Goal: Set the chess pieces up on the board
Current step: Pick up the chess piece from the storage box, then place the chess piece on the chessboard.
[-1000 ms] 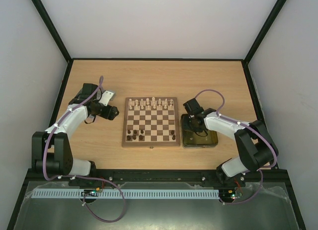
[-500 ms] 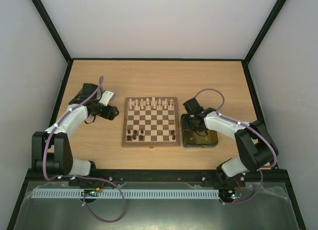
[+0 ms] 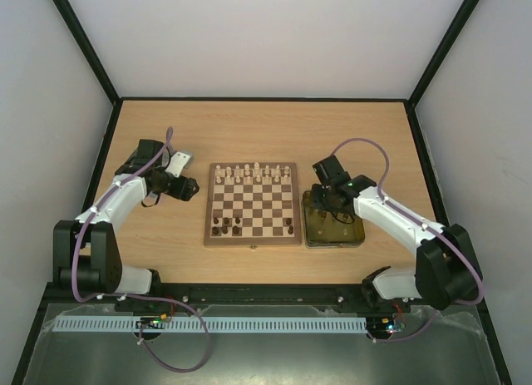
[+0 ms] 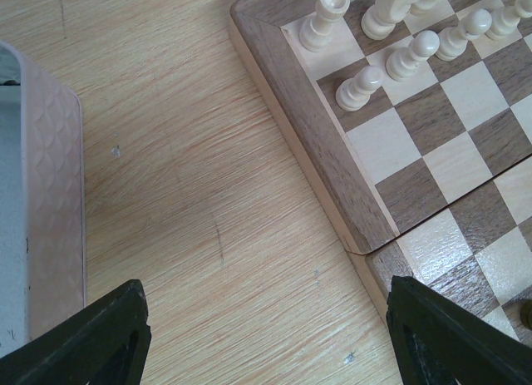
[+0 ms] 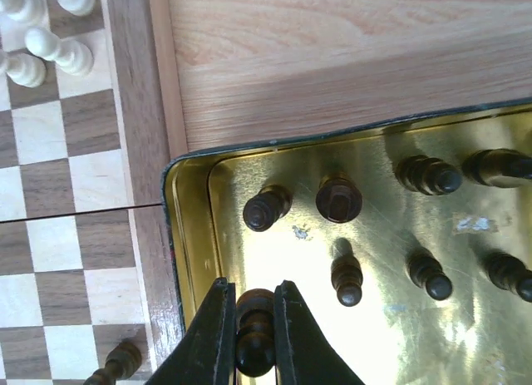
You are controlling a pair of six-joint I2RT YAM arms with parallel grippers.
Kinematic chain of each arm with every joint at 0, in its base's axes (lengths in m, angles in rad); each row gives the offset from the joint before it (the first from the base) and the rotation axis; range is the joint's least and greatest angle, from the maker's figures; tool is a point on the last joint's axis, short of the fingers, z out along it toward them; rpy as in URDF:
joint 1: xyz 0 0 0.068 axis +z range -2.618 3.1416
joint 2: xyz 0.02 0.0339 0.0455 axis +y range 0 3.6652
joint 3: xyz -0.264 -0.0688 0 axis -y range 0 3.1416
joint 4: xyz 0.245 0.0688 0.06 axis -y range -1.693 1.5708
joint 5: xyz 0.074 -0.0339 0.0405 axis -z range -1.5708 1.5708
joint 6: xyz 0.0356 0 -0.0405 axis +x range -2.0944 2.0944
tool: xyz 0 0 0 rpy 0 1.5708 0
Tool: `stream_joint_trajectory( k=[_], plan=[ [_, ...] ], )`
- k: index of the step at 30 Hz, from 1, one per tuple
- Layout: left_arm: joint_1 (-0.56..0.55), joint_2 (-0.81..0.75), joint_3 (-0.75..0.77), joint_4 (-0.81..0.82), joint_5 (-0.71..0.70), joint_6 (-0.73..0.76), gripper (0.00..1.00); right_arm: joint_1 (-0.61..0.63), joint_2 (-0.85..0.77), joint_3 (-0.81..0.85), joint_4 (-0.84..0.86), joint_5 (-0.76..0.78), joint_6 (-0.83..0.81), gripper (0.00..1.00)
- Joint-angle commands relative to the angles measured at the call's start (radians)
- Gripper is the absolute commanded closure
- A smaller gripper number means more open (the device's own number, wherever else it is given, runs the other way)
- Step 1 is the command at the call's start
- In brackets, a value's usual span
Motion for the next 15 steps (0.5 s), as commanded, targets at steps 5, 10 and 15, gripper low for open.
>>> stream_joint_trajectory(
  k=[5, 10, 15],
  plan=[
    [0.007, -0.005, -0.005, 0.001, 0.009, -0.003, 0.21, 0.208, -0.018, 0.160, -0.137, 0.096, 0.057, 0.98],
    [0.007, -0.011, -0.008, 0.001, 0.004, -0.003, 0.21, 0.348, 0.087, 0.243, -0.116, 0.124, 0.098, 0.98],
    [0.008, -0.019, -0.009, -0.002, 0.004, -0.001, 0.21, 0.451, 0.208, 0.311, -0.093, 0.155, 0.114, 0.98]
  ],
)
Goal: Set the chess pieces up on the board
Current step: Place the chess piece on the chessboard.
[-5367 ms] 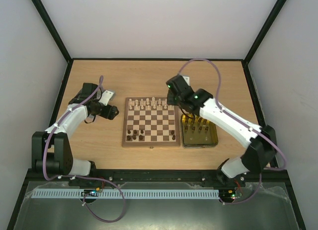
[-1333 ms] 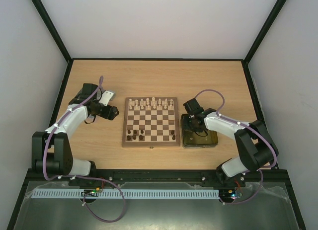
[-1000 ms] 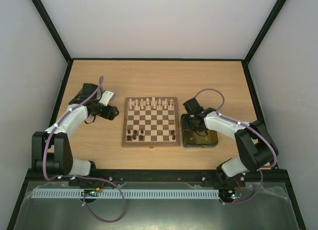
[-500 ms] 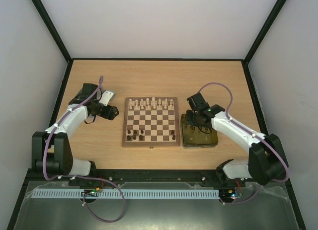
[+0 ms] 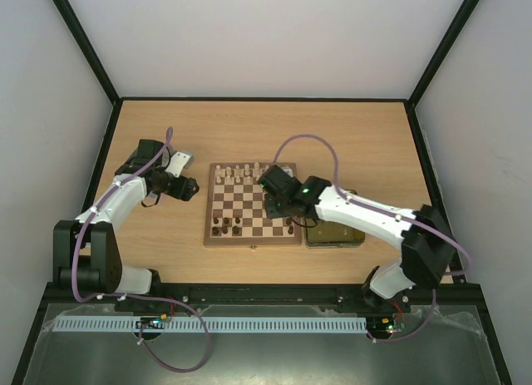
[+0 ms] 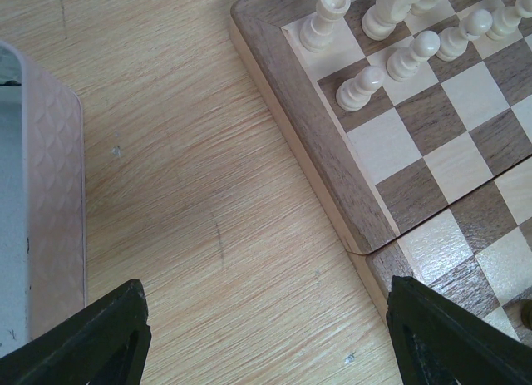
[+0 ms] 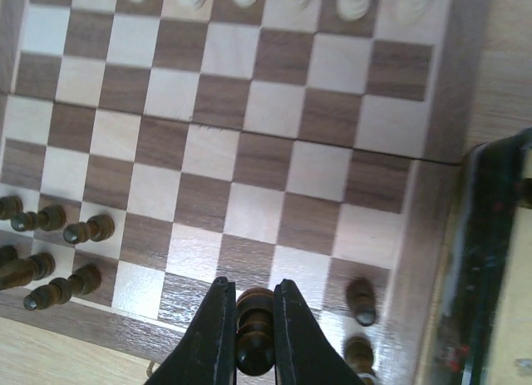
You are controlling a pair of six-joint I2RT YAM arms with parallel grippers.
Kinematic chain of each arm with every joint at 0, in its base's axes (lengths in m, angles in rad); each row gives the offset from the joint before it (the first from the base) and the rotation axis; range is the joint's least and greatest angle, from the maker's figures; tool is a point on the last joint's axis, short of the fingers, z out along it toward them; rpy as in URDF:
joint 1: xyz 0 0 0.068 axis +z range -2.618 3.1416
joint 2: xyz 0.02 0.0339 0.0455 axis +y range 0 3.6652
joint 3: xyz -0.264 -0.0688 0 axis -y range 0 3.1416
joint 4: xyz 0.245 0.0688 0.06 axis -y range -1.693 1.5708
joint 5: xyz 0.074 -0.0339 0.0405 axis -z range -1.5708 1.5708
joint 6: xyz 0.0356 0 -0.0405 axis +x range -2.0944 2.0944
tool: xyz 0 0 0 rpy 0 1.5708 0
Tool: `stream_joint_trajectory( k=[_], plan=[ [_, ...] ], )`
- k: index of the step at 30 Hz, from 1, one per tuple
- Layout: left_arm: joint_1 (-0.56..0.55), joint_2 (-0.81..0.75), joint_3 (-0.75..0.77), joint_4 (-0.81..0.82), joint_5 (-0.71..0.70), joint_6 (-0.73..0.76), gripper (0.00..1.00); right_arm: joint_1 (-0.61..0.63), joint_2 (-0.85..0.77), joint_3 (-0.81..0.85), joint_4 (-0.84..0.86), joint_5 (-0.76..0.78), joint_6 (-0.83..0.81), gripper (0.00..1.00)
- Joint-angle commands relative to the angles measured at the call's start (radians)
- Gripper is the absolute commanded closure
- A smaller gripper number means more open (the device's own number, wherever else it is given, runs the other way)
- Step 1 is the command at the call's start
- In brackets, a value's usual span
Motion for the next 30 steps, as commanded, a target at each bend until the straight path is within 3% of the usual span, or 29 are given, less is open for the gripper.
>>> stream_joint_trajectory(
  k=[1, 9, 30],
  plan=[
    [0.008, -0.020, -0.009, -0.002, 0.005, -0.001, 0.21, 0.077, 0.101, 0.063, -0.010, 0.064, 0.034, 0.98],
    [0.010, -0.019, -0.009, 0.001, 0.002, -0.001, 0.21, 0.157, 0.236, 0.138, -0.006, 0.096, 0.034, 0.98],
    [0.015, -0.022, -0.011, 0.004, 0.005, -0.001, 0.21, 0.186, 0.379, 0.238, 0.003, 0.059, 0.009, 0.98]
  ],
)
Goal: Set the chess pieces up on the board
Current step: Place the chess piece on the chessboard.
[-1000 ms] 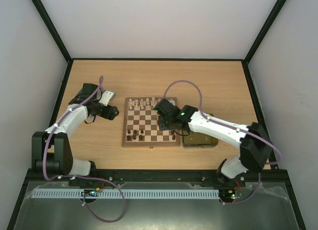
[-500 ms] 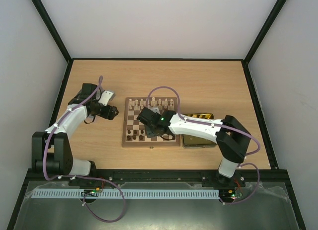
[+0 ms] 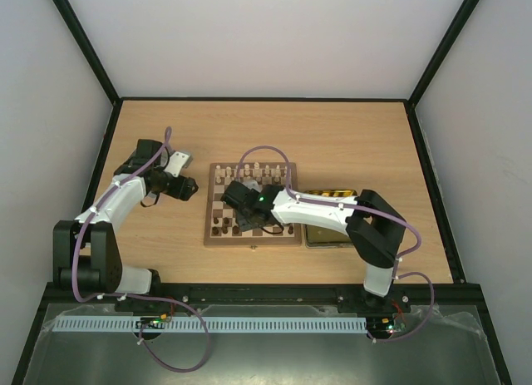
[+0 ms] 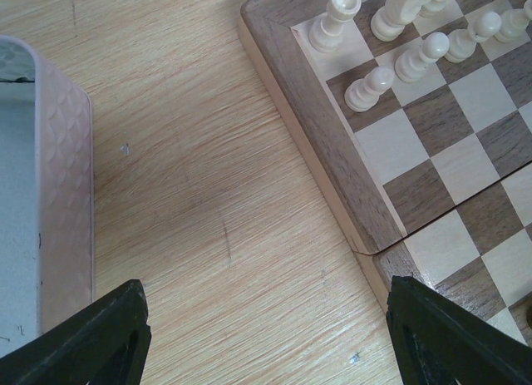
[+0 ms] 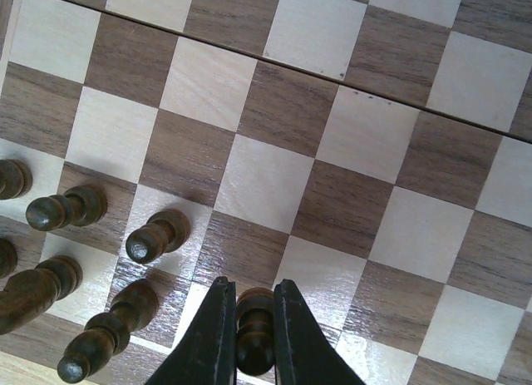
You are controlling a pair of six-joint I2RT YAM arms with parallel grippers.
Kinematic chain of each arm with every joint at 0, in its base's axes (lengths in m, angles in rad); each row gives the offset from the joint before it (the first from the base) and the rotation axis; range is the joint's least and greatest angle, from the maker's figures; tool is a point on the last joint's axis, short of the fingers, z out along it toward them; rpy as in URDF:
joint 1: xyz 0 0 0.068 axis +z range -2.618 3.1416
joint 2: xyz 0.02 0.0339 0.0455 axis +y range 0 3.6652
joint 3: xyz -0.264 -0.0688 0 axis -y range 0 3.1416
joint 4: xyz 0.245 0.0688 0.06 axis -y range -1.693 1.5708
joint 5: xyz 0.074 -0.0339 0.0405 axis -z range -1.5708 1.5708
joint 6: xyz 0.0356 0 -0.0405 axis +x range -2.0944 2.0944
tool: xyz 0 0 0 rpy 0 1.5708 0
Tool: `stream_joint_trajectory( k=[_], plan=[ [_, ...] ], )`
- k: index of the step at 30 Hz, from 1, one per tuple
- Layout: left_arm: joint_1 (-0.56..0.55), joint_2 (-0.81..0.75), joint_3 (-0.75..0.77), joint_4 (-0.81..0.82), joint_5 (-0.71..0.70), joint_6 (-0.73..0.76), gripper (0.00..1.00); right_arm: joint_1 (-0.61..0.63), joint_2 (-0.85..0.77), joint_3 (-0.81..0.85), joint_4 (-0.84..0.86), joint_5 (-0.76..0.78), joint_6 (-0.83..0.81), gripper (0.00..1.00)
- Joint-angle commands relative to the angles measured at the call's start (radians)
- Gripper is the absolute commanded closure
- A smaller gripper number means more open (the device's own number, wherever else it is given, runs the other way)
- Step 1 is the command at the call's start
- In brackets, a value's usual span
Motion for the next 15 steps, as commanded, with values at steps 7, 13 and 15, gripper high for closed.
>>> stream_joint_trajectory(
  k=[7, 13, 15],
  plan=[
    [0.005, -0.020, -0.009, 0.002, 0.008, -0.001, 0.21, 0.009, 0.042, 0.049, -0.005, 0.017, -0.014, 0.98],
    [0.006, -0.022, -0.009, 0.001, 0.008, -0.001, 0.21, 0.009, 0.067, 0.056, 0.000, 0.019, -0.020, 0.98],
    [0.006, -0.019, -0.010, 0.002, 0.009, 0.000, 0.21, 0.009, 0.073, 0.056, 0.007, 0.019, -0.021, 0.98]
  ],
)
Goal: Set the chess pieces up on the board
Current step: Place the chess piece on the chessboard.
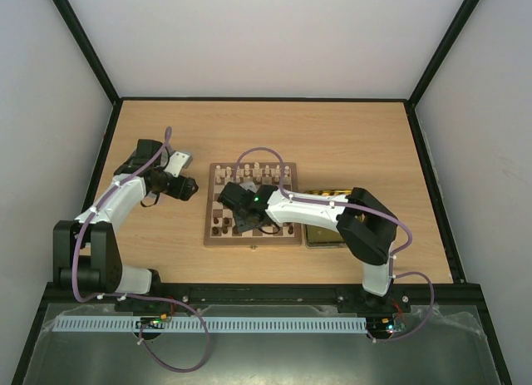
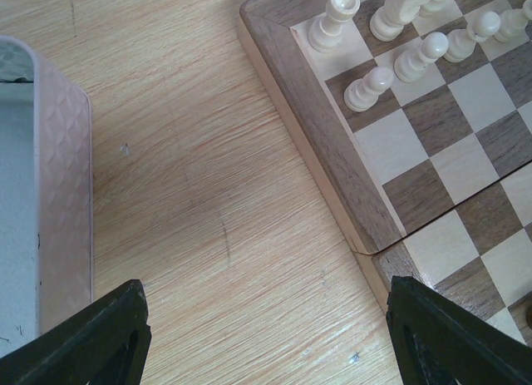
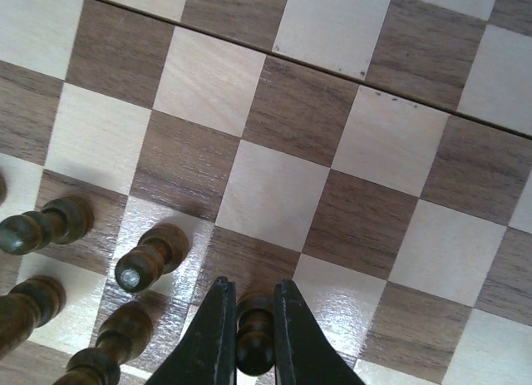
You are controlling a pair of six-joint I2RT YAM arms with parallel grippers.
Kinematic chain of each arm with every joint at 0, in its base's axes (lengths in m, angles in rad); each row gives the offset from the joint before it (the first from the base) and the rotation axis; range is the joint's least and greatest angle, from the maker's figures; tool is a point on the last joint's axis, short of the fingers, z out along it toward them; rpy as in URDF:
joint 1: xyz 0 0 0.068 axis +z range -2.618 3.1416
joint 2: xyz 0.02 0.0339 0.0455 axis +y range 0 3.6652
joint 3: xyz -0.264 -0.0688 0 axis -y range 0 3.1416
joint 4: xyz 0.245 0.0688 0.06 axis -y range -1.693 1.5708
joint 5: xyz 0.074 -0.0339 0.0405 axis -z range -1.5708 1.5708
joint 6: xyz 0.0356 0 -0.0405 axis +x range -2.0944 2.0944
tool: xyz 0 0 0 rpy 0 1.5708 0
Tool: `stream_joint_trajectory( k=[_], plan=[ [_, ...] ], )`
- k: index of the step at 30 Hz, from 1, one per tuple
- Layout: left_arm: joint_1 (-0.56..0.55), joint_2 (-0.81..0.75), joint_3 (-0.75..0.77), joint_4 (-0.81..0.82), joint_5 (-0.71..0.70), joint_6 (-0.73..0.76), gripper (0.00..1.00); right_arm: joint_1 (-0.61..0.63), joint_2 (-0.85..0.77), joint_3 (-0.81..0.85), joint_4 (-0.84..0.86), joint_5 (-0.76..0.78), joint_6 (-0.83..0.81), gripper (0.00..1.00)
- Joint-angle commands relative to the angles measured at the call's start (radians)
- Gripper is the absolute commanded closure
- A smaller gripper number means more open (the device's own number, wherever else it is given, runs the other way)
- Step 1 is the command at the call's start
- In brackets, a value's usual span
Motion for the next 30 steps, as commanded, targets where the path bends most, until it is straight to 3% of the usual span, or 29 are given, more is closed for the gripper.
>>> stream_joint_trajectory(
  k=[1, 26, 30],
  plan=[
    [0.006, -0.019, -0.009, 0.001, 0.008, -0.001, 0.21, 0.007, 0.020, 0.026, 0.007, 0.017, -0.011, 0.98],
    [0.007, -0.018, -0.011, 0.003, 0.008, -0.001, 0.21, 0.007, 0.045, 0.039, 0.024, 0.024, -0.015, 0.98],
    [0.007, -0.017, -0.010, 0.003, 0.008, -0.001, 0.21, 0.007, 0.045, 0.036, 0.026, 0.026, -0.014, 0.94]
  ],
)
